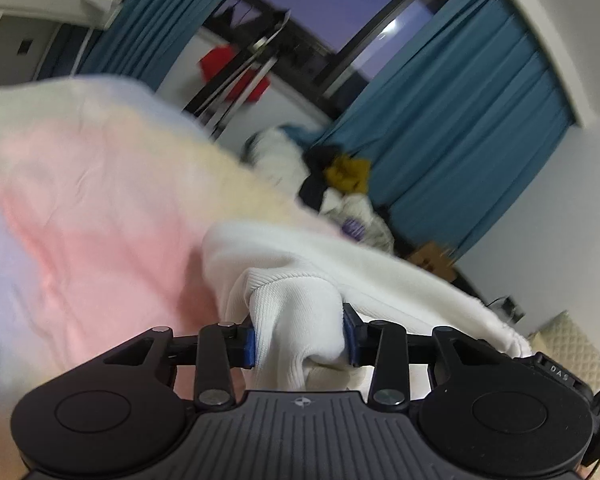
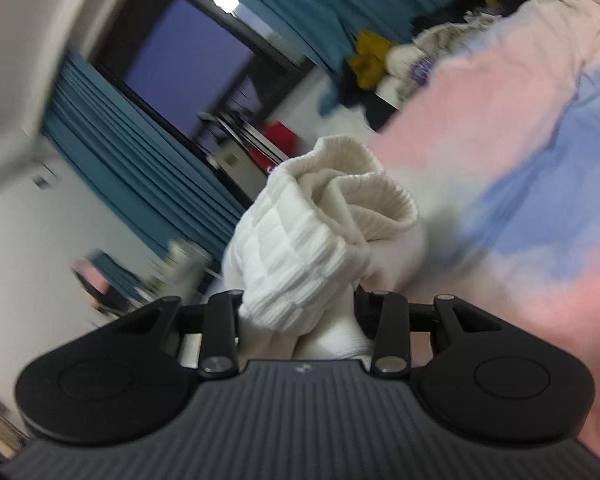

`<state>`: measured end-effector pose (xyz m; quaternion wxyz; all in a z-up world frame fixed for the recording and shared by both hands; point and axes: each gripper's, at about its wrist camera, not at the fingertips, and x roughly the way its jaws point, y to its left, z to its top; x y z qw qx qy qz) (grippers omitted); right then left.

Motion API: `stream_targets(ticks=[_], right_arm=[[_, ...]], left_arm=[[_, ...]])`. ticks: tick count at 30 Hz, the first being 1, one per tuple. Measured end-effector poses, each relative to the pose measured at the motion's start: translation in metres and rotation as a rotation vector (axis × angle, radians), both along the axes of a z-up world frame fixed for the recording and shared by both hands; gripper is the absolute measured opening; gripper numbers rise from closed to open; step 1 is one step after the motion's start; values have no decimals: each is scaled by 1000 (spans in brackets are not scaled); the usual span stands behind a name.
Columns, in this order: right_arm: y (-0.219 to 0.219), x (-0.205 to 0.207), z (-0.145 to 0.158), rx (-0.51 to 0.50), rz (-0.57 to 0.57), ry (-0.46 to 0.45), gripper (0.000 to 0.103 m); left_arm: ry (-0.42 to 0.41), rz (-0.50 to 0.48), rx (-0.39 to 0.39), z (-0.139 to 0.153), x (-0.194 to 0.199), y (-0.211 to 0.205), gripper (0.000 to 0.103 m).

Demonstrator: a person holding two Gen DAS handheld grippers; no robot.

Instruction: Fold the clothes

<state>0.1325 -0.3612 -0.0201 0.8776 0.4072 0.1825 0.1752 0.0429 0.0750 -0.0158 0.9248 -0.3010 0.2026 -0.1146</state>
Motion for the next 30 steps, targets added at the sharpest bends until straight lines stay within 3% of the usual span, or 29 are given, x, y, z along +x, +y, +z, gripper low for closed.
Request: stream_targets(ticks=[5, 10, 15, 20, 25, 30], right_arm=[[-52, 0, 21, 86, -64, -88, 40], [-117, 2, 29, 152, -166, -147, 40], [-190, 1, 16, 171, -322, -194, 40], [-252, -11, -35, 177, -509, -243, 40], [-283, -10, -95, 236, -646, -42, 39], [-283, -15, -133, 353, -692, 161, 40]], left_arm=[[-73, -62, -21, 43, 19, -43, 40], [-120, -158, -19, 65, 65, -129, 40], [-122, -261, -35, 56, 129, -234, 40], [-85, -359, -9, 17, 178, -324, 40], [-38, -447, 29, -28, 219, -394, 41], [29, -493, 37, -57, 224, -393, 42]])
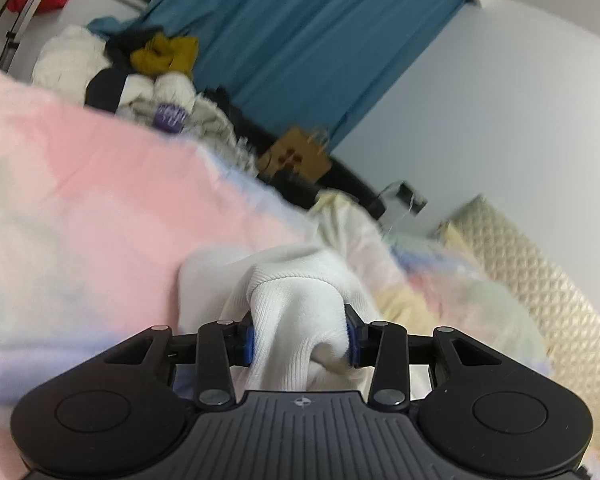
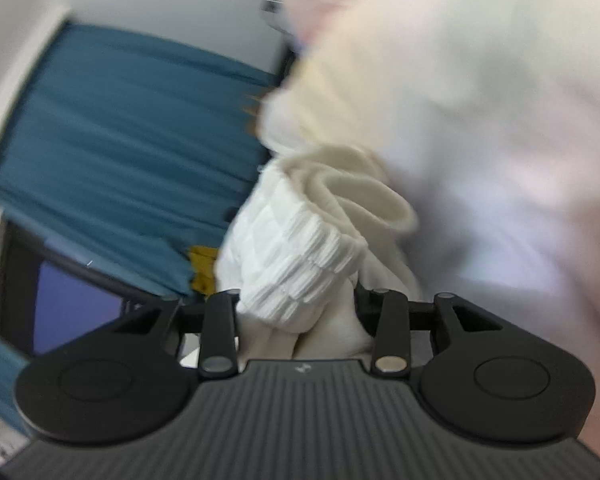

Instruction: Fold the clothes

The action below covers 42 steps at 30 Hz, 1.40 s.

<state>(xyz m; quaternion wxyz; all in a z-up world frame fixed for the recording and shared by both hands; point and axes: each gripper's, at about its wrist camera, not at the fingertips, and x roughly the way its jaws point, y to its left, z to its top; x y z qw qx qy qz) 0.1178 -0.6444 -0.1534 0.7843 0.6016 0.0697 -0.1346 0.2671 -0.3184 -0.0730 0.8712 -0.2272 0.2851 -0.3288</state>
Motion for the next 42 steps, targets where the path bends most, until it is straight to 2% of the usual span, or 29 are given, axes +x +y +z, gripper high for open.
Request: stream_targets(ticks=[2, 6, 11, 14, 15, 17, 18, 19, 27, 31, 37, 40, 42], right_arm=[[0, -2, -5, 9, 5, 35, 41], [-1, -4, -16, 82, -4, 38, 42], [0, -9, -13, 105, 35, 50, 46], [6, -16, 0, 80, 54, 84, 54], [9, -18, 6, 57, 53, 107, 55], [18, -29, 21, -7, 23, 151, 63], [22, -34, 29, -50, 10, 166, 71], [26, -40, 37, -95, -1, 180, 74], [66, -102, 96, -391, 31, 209, 76], [93, -134, 139, -531, 54, 163, 76], [137, -161, 183, -712, 134, 177, 76], [159, -168, 189, -799, 156, 205, 76], [174, -174, 192, -853, 160, 235, 76]], left_arm=[[17, -9, 19, -1, -3, 8, 44], [51, -28, 56, -3, -8, 24, 45], [93, -51, 102, -6, -14, 44, 55], [94, -48, 167, 9, -27, 55, 58], [81, -48, 190, 16, -34, 58, 59], [38, -43, 233, 29, -50, 66, 73], [14, -37, 252, 35, -59, 70, 75], [-4, -36, 263, 42, -67, 74, 76], [-109, -28, 303, 115, -138, 100, 83], [-160, -16, 321, 154, -174, 112, 89], [-208, 34, 375, 182, -226, 143, 92], [-231, 61, 404, 195, -252, 159, 100], [-247, 78, 423, 204, -269, 170, 102]])
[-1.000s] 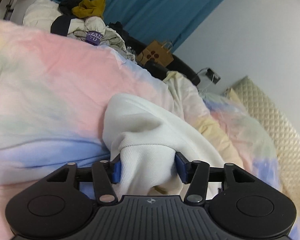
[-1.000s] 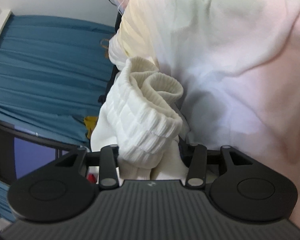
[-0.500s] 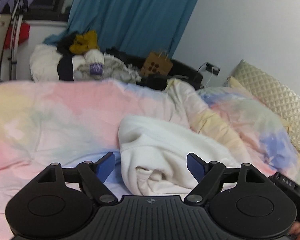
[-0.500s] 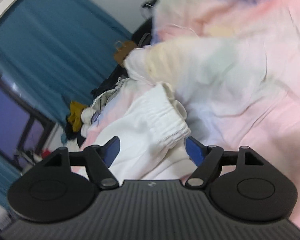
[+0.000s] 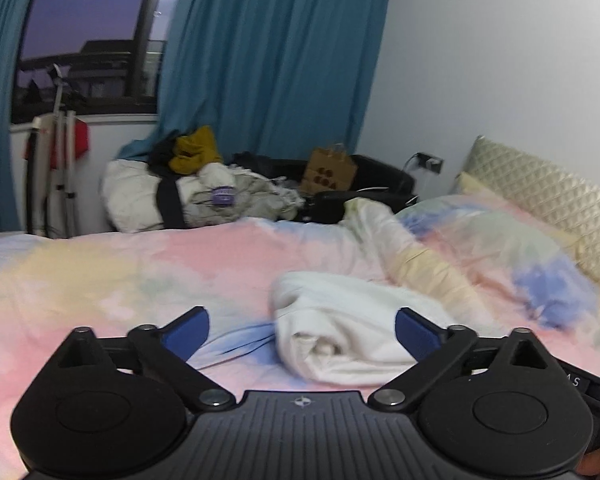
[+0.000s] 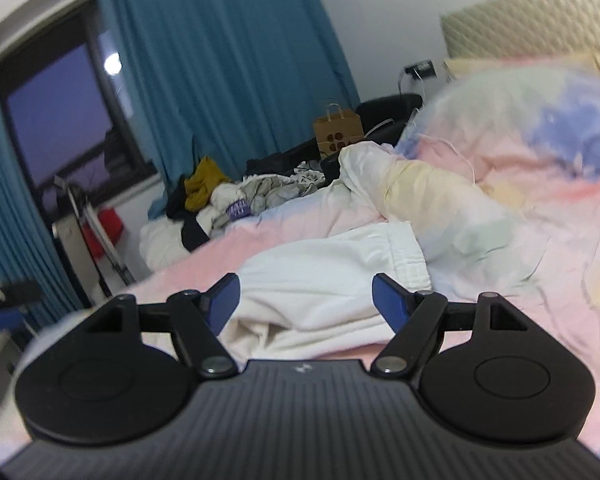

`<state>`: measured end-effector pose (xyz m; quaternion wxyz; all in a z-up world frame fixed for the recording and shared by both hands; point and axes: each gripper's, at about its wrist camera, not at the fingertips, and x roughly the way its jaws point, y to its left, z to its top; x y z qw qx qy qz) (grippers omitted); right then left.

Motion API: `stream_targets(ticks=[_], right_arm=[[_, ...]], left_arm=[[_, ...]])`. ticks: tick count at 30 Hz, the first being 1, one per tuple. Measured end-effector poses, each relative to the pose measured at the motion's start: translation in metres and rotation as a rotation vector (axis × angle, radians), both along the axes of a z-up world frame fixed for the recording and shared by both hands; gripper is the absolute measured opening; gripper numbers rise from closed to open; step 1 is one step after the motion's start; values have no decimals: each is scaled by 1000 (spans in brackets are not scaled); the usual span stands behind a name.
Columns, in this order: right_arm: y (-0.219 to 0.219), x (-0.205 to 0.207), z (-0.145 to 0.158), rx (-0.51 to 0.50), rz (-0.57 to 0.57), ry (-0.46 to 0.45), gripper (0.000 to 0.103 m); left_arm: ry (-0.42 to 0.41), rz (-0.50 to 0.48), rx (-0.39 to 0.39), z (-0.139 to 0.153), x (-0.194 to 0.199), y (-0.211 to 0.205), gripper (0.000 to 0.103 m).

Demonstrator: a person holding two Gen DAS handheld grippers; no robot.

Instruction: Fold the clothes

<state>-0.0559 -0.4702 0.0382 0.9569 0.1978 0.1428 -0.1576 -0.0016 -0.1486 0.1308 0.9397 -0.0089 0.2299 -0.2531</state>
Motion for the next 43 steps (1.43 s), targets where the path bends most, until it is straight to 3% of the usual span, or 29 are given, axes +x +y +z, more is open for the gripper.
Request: stream_targets(ticks=[6, 12, 20, 43], right_arm=[[40, -14, 11, -97, 19, 19, 78], [72, -15, 7, -192, 27, 69, 81], [90, -12, 3, -263, -20, 87, 82], [90, -12, -3, -251, -18, 105, 82]], left_arm=[[-4, 25, -25, -12, -24, 28, 103], [-42, 17, 41, -37, -33, 35, 103], [-50, 25, 49, -52, -29, 43, 103], [-62, 60, 126, -57, -29, 32, 103]])
